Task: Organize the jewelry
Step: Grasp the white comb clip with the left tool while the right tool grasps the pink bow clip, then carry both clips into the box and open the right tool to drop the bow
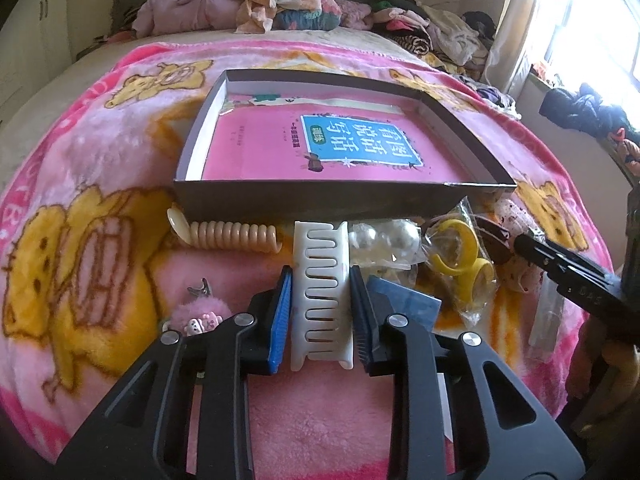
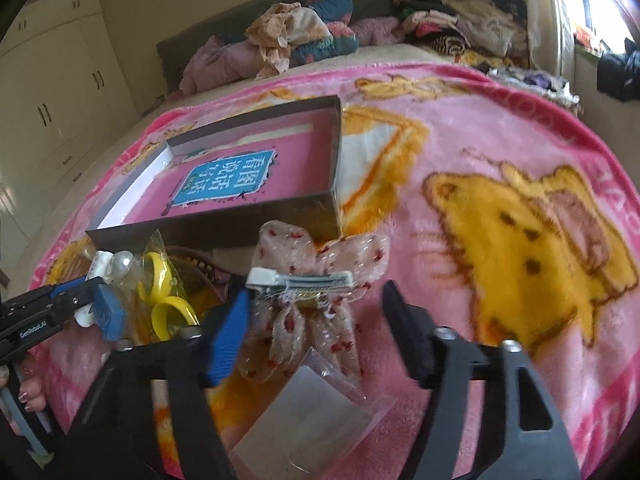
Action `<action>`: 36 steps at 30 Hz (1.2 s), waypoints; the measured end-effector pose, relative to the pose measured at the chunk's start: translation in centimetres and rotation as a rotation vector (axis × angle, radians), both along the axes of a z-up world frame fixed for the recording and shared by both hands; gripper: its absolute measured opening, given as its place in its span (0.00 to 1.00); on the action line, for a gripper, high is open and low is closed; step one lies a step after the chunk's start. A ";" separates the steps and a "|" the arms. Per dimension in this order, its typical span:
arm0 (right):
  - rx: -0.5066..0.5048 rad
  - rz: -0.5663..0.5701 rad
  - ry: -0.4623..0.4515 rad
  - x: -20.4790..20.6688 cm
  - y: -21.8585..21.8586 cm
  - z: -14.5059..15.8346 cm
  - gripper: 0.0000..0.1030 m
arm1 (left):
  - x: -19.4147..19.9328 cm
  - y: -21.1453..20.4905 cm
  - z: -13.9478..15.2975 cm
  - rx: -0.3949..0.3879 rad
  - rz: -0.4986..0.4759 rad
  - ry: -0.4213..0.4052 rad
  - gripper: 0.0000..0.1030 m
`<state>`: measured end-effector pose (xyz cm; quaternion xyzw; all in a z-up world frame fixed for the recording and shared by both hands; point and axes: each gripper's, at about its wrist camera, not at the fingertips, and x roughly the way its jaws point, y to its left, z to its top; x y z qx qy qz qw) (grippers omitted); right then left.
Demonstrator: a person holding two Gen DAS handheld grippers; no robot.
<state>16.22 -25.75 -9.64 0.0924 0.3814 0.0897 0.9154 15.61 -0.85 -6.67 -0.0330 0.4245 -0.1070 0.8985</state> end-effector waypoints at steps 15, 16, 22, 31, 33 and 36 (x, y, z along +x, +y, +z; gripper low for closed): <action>0.094 -0.039 -0.117 -2.3 -3.6 3.7 0.38 | 0.4 1.0 4.0 -0.038 0.026 -0.094 0.19; 0.095 -0.041 -0.121 -2.2 -3.7 3.9 0.38 | 0.7 1.1 4.3 -0.045 0.030 -0.098 0.19; 0.107 -0.042 -0.141 -1.3 -4.3 5.0 0.38 | 2.2 2.1 5.5 -0.086 0.045 -0.107 0.19; 0.094 -0.012 -0.161 1.2 -3.5 6.6 0.38 | 4.6 3.1 5.9 -0.145 0.057 -0.097 0.19; 0.087 -0.001 -0.165 2.0 -3.1 6.9 0.38 | 5.2 3.4 5.9 -0.165 0.055 -0.092 0.19; 0.080 0.033 -0.158 3.2 -2.1 7.2 0.38 | 6.5 3.7 5.5 -0.181 0.060 -0.068 0.19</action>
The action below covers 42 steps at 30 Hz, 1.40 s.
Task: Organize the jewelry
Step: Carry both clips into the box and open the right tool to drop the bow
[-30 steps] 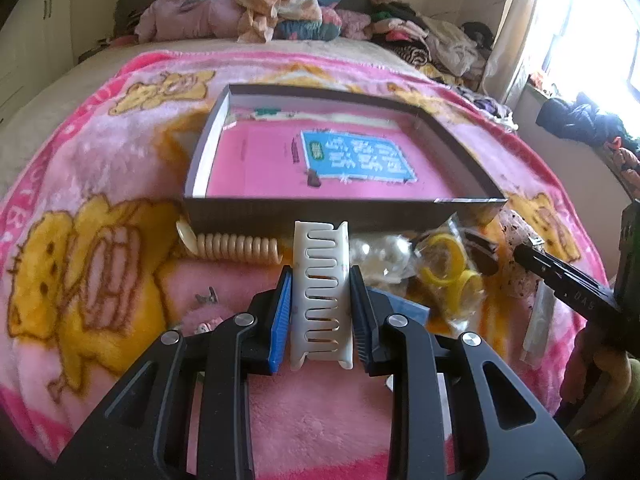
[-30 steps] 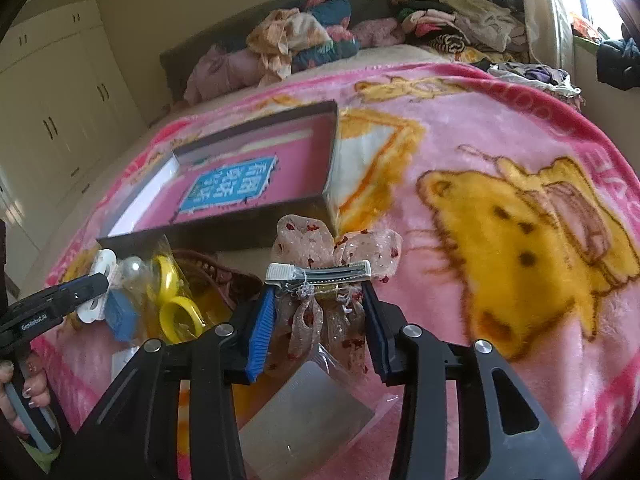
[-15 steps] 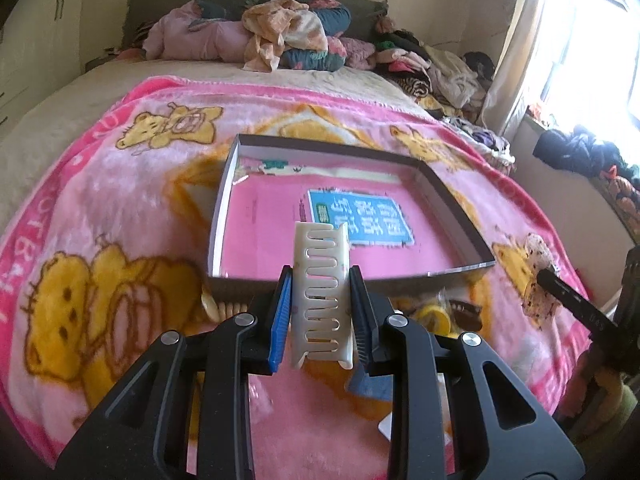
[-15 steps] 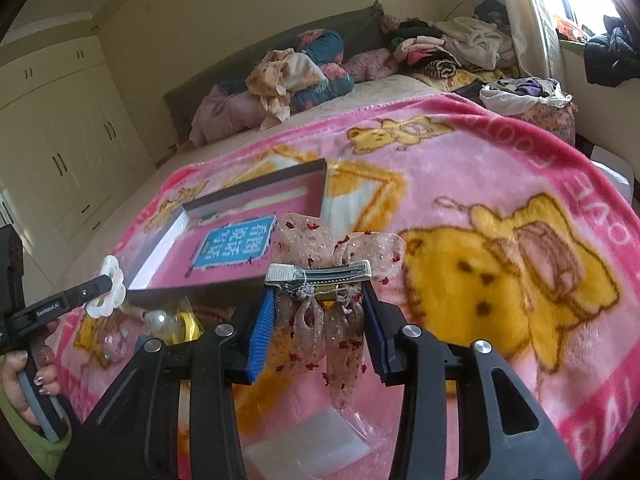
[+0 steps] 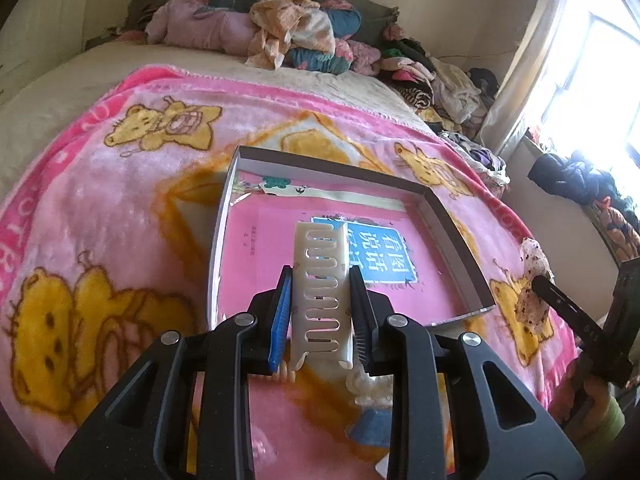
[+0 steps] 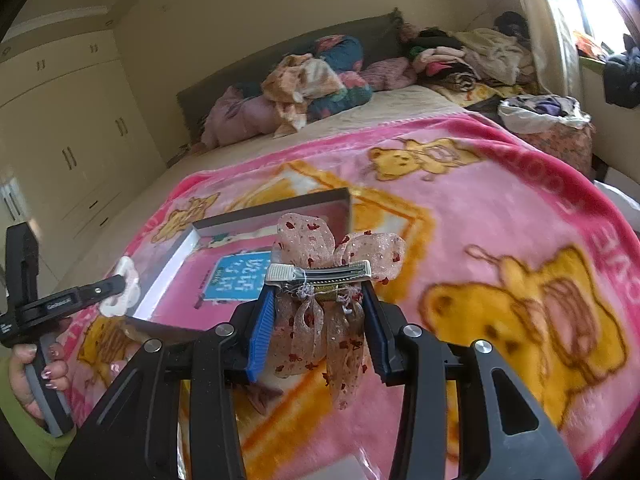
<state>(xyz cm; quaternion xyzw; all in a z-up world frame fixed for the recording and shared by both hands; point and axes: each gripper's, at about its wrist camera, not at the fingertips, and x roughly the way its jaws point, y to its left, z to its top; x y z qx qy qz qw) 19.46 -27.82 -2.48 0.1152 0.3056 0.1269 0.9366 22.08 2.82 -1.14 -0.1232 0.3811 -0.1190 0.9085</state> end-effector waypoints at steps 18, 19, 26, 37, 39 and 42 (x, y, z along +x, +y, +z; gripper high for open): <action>-0.097 0.115 0.101 7.1 6.4 -2.5 0.39 | 3.2 -0.2 -2.8 0.157 0.052 0.025 0.19; -0.103 0.114 0.111 7.4 6.6 -2.8 0.39 | 3.2 -0.3 -3.0 0.163 0.050 0.024 0.19; -0.139 0.079 0.161 8.9 7.1 -4.6 0.40 | 3.3 -0.6 -3.7 0.168 0.034 0.028 0.19; -0.162 0.057 0.118 7.9 6.9 -4.4 0.79 | 3.5 -1.2 -4.4 0.173 0.021 0.041 0.20; -0.171 0.061 0.088 7.1 6.9 -3.8 0.82 | 3.4 -1.3 -4.6 0.175 0.018 0.039 0.20; -0.188 0.057 0.056 6.1 6.8 -3.3 0.86 | 3.2 -1.5 -4.7 0.175 0.021 0.036 0.20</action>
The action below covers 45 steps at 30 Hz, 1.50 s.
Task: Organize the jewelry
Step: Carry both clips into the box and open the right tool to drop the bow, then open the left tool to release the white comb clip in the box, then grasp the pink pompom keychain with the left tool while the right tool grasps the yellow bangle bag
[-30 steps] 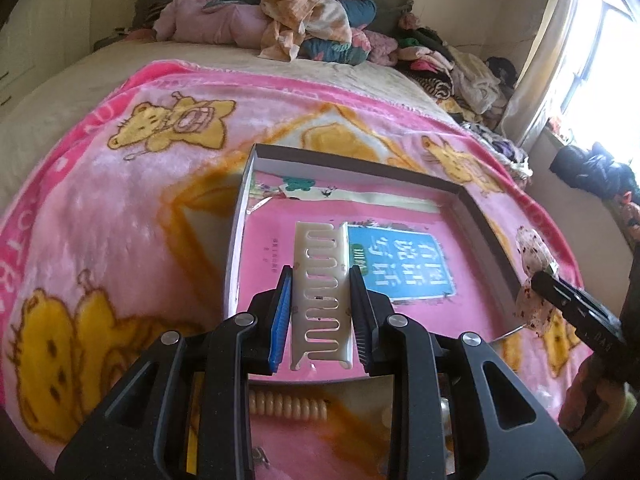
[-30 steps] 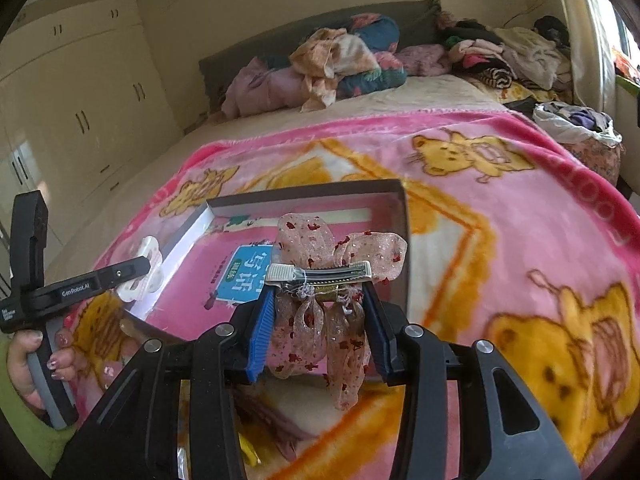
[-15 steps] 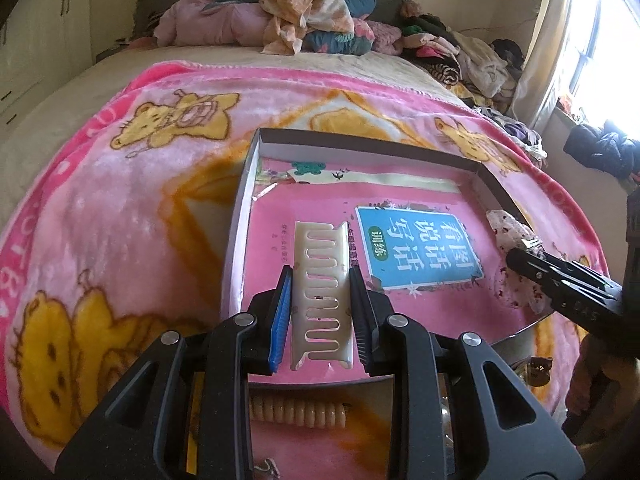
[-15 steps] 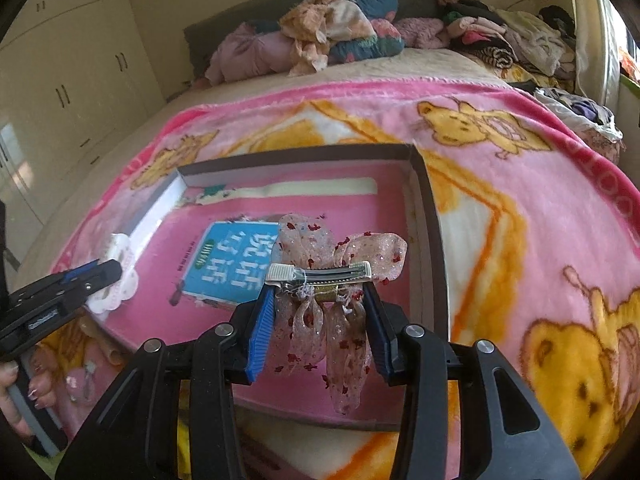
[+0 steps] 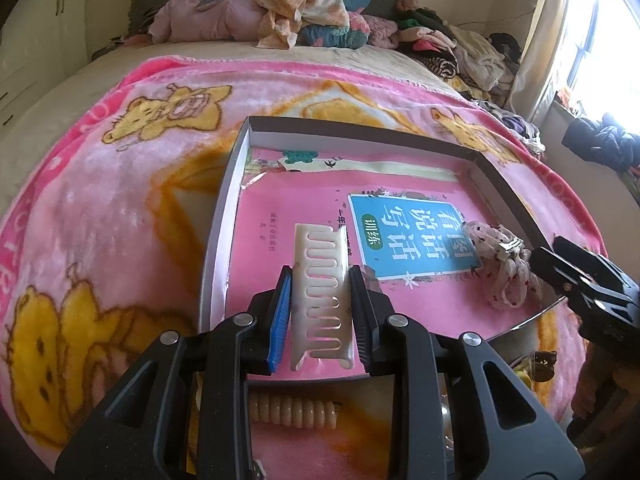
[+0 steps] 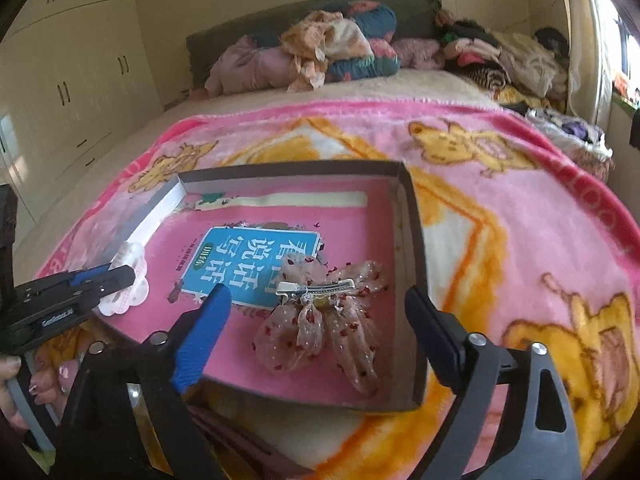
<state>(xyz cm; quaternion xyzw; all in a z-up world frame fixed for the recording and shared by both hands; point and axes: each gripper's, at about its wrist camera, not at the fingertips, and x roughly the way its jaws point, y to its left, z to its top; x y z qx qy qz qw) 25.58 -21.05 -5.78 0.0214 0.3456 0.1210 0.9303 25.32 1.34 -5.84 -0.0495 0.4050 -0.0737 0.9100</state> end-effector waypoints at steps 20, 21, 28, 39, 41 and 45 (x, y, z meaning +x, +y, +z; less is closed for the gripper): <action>-0.031 -0.036 -0.161 -7.6 -1.7 2.7 0.94 | -5.9 -0.1 3.8 -0.029 0.025 -0.194 0.85; -0.033 -0.036 -0.166 -8.0 -1.8 2.8 0.94 | -6.5 -0.1 4.1 -0.034 0.021 -0.210 0.86; -0.040 -0.025 -0.194 -10.7 -1.9 3.6 0.94 | -9.2 0.1 5.4 -0.051 0.014 -0.263 0.89; -0.040 0.015 -0.206 -14.0 -1.0 4.0 0.94 | -12.0 1.4 5.6 -0.048 0.039 -0.281 0.89; -0.046 0.028 -0.205 -14.4 -0.7 3.9 0.94 | -12.5 1.6 5.5 -0.043 0.042 -0.282 0.89; -0.049 0.047 -0.199 -15.3 0.0 3.5 0.94 | -13.2 2.1 5.3 -0.039 0.053 -0.273 0.89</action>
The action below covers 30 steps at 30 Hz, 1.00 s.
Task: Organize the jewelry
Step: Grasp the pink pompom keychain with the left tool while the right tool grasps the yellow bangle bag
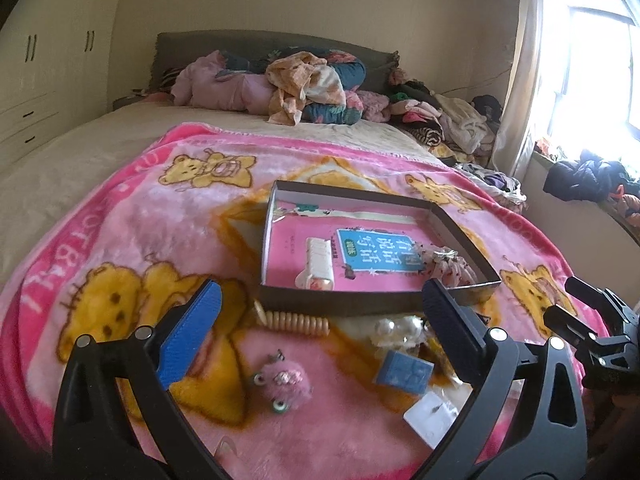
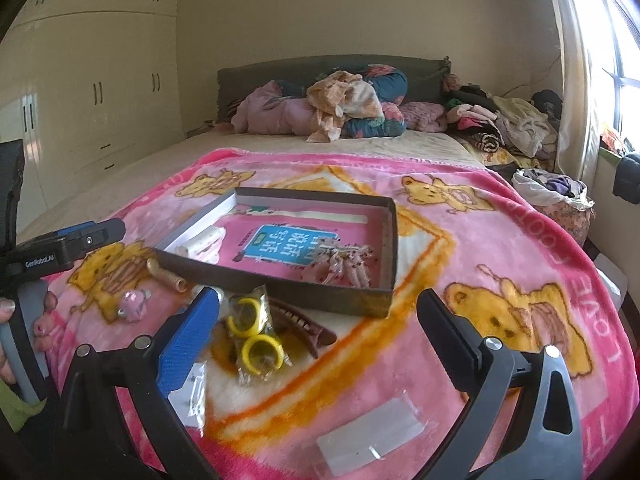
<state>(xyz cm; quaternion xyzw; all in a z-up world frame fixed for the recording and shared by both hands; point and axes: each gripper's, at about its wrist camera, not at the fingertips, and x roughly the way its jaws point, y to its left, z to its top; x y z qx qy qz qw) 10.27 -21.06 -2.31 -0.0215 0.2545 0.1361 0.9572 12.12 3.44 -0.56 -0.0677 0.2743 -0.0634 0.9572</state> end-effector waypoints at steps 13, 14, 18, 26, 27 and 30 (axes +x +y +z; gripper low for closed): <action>-0.033 0.069 0.046 -0.6 2.7 -2.3 0.94 | -1.8 1.2 -2.3 0.034 0.022 0.069 0.89; -0.036 0.074 0.049 -0.6 2.8 -2.5 0.94 | -1.9 1.2 -2.6 0.038 0.020 0.076 0.89; -0.053 0.093 0.061 -0.4 3.6 -3.1 0.94 | -2.0 1.3 -3.7 0.053 0.025 0.101 0.89; -0.087 0.121 0.086 0.3 4.9 -4.5 0.94 | -1.2 1.3 -5.9 0.061 0.016 0.151 0.89; -0.089 0.124 0.092 0.6 4.9 -4.7 0.94 | -1.1 1.4 -6.2 0.059 0.015 0.159 0.89; -0.090 0.129 0.104 1.1 5.1 -5.3 0.93 | -0.8 1.4 -6.9 0.053 0.018 0.172 0.89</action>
